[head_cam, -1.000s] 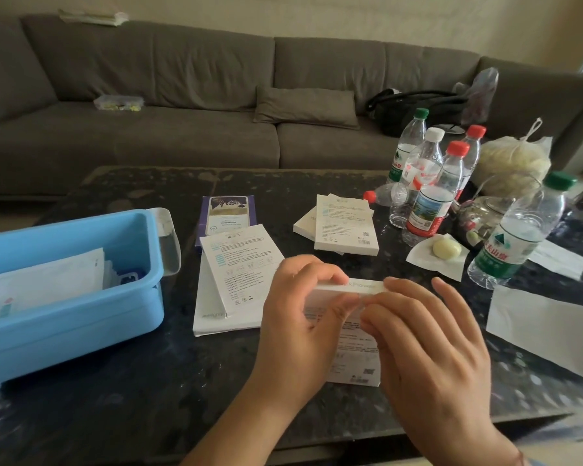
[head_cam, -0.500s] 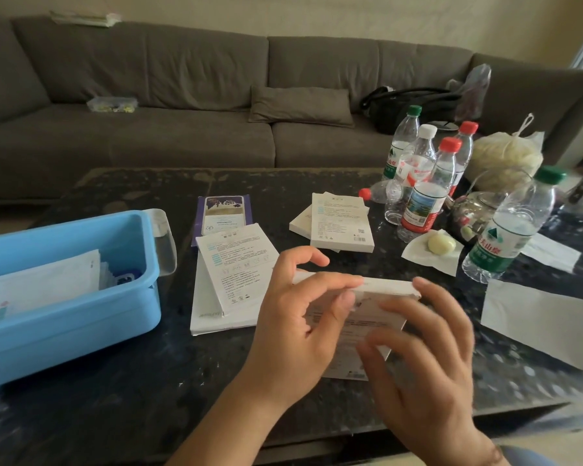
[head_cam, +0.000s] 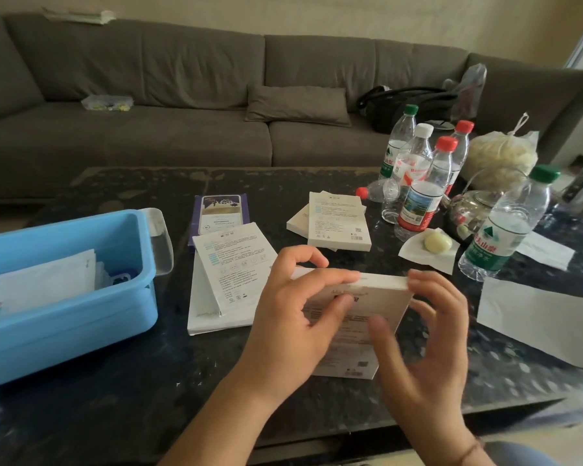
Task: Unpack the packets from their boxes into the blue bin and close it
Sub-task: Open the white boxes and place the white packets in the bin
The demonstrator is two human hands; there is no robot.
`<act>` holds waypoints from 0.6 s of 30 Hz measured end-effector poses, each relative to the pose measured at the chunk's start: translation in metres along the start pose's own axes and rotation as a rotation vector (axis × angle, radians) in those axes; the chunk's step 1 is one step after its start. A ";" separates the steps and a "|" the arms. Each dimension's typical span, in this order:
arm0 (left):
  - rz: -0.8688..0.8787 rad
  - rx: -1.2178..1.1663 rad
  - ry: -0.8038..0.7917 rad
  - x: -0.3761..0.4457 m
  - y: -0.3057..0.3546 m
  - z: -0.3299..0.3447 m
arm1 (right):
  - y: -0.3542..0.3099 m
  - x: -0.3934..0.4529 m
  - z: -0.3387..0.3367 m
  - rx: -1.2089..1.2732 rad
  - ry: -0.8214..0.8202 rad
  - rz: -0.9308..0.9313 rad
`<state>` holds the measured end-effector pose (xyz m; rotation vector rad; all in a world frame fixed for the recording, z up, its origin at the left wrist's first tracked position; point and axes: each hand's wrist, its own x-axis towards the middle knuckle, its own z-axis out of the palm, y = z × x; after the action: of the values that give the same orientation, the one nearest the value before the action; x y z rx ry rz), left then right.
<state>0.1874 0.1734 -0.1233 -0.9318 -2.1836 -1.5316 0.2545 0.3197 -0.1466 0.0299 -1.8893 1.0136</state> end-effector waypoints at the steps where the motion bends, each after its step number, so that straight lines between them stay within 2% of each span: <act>1: 0.000 0.006 -0.007 0.000 -0.001 0.000 | -0.002 0.002 0.001 0.128 0.013 0.120; 3: -0.006 0.014 -0.021 0.000 -0.002 -0.001 | -0.003 0.008 0.000 0.345 0.062 0.271; 5: -0.010 0.023 -0.017 -0.001 -0.002 0.000 | 0.002 0.009 -0.002 0.360 0.069 0.249; 12: 0.041 0.070 -0.034 -0.001 -0.004 -0.001 | 0.024 0.014 -0.016 -0.128 -0.064 -0.200; 15: 0.036 0.108 -0.116 -0.001 -0.006 -0.006 | 0.024 0.021 -0.018 -0.230 -0.123 -0.253; 18: 0.005 0.098 -0.182 0.000 -0.006 -0.010 | 0.018 0.027 -0.018 -0.273 -0.115 -0.280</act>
<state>0.1820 0.1628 -0.1234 -1.0817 -2.3549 -1.3712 0.2452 0.3538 -0.1342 0.1908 -2.0453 0.5716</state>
